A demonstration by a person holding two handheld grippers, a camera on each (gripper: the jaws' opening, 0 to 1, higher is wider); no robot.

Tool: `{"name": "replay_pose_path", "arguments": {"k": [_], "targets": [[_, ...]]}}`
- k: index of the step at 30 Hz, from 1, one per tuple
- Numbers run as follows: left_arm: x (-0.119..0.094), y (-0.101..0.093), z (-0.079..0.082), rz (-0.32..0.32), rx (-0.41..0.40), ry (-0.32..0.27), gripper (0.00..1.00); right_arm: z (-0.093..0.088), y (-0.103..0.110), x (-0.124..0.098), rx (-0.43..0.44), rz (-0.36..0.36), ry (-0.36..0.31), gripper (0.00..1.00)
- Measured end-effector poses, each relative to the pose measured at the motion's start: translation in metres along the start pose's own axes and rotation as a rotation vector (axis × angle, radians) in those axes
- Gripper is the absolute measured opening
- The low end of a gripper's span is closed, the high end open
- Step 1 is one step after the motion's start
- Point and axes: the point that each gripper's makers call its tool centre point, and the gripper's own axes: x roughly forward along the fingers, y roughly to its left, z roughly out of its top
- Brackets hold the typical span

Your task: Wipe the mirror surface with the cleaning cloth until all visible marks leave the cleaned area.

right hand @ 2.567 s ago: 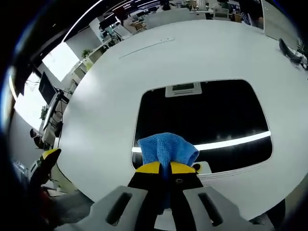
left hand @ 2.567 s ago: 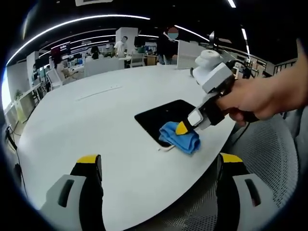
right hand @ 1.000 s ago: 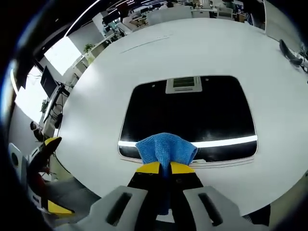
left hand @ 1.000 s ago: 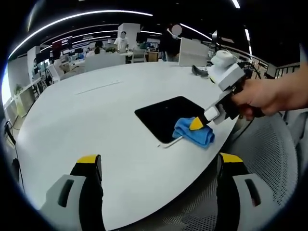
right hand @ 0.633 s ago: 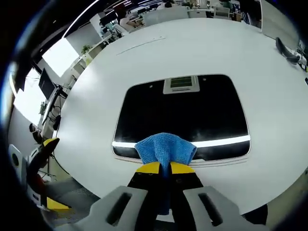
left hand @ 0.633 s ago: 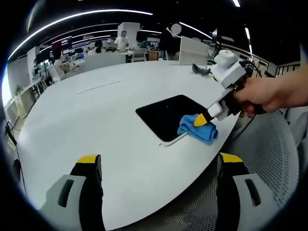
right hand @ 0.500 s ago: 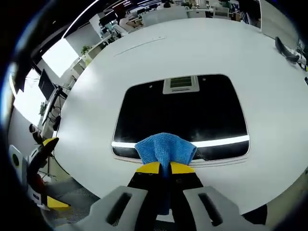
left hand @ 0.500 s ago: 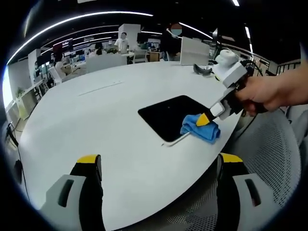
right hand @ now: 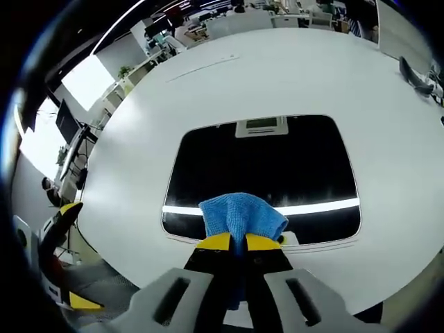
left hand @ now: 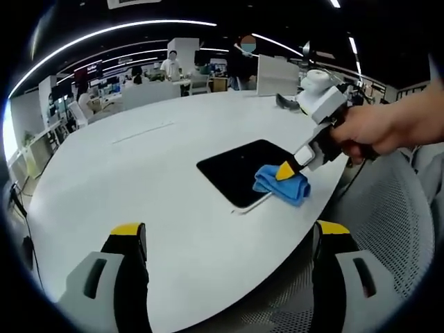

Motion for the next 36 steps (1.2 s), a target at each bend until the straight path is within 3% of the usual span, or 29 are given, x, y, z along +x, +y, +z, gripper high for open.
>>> {"name": "replay_pose_path", "arguments": {"k": [36], "targets": [[0.001,-0.001,-0.002,-0.008,-0.005,0.006,0.99,0.069,-0.009,0.037,-0.117,-0.037,0.002,0.00]]}}
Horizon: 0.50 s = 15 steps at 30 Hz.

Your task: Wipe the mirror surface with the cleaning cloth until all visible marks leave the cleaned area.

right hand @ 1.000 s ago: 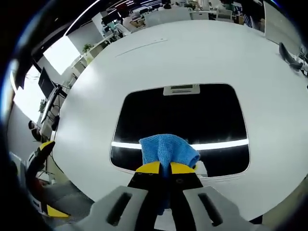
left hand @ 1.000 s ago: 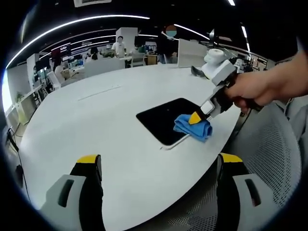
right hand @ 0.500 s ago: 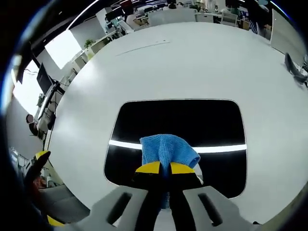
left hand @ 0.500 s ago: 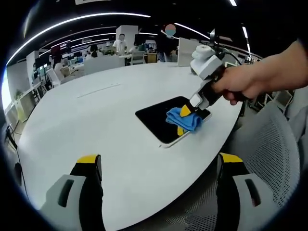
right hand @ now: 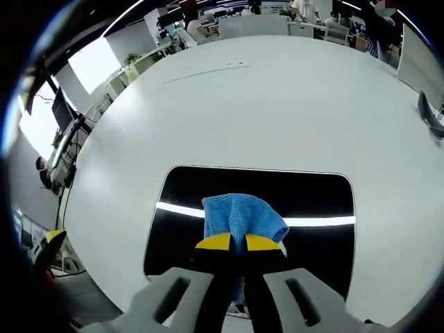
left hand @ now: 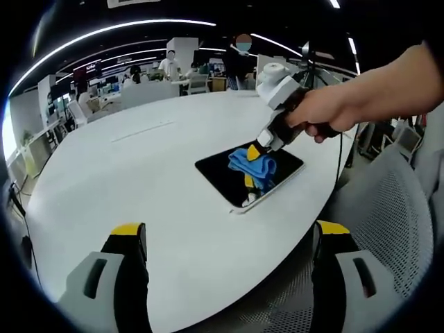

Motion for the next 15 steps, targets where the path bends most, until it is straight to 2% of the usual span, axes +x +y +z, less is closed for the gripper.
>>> {"name": "replay_pose_path", "arguments": {"k": [15], "targets": [[0.001,0.000,-0.002,-0.002,-0.001,0.006,0.99,0.028,-0.003,0.016,-0.022,0.005,-0.007,0.00]]}}
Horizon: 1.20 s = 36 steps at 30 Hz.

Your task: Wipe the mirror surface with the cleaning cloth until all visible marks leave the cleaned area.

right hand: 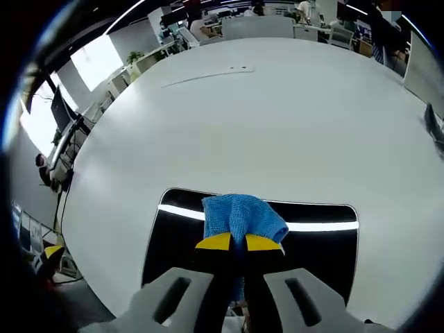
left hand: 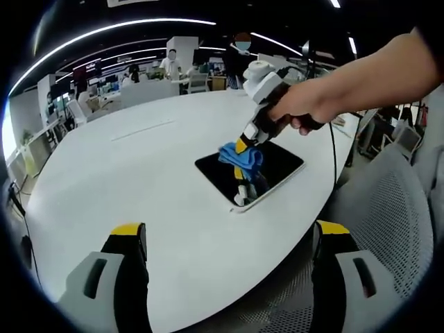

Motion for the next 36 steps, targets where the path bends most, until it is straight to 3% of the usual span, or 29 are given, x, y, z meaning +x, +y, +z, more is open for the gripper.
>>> {"name": "replay_pose_path", "arguments": {"k": [15,25,36], "targets": [[0.000,-0.001,0.001,-0.004,-0.011,-0.002,0.99,0.022,-0.003,0.011,-0.017,0.002,0.010,0.00],[0.001,-0.002,0.000,-0.007,-0.009,0.006,0.99,0.020,-0.004,0.011,-0.019,0.019,0.025,0.00],[0.002,-0.002,-0.002,-0.007,-0.003,0.010,0.99,0.017,-0.023,0.008,-0.019,0.006,0.031,0.00]]}}
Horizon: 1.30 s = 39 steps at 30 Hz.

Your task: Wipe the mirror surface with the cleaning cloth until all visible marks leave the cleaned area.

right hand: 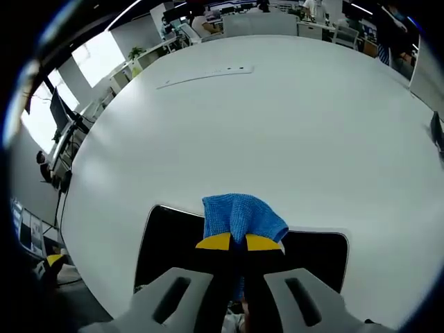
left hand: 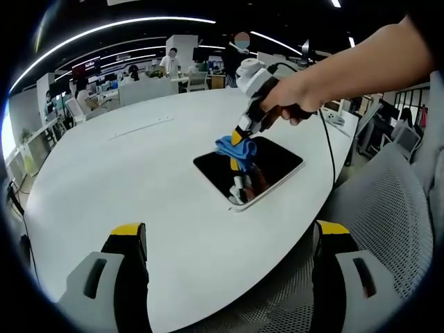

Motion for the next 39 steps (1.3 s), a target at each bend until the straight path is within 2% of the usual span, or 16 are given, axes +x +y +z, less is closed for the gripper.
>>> {"name": "replay_pose_path", "arguments": {"k": [23,32,39], "targets": [[0.001,0.001,0.000,0.005,0.007,-0.002,0.99,-0.007,-0.044,-0.010,0.017,-0.055,0.004,0.00],[0.000,0.001,0.000,0.009,0.014,-0.005,0.99,-0.007,-0.040,-0.010,0.004,-0.067,0.002,0.00],[0.000,-0.001,0.000,-0.001,0.012,-0.004,0.99,-0.008,-0.041,-0.010,0.037,-0.073,-0.015,0.00]]}}
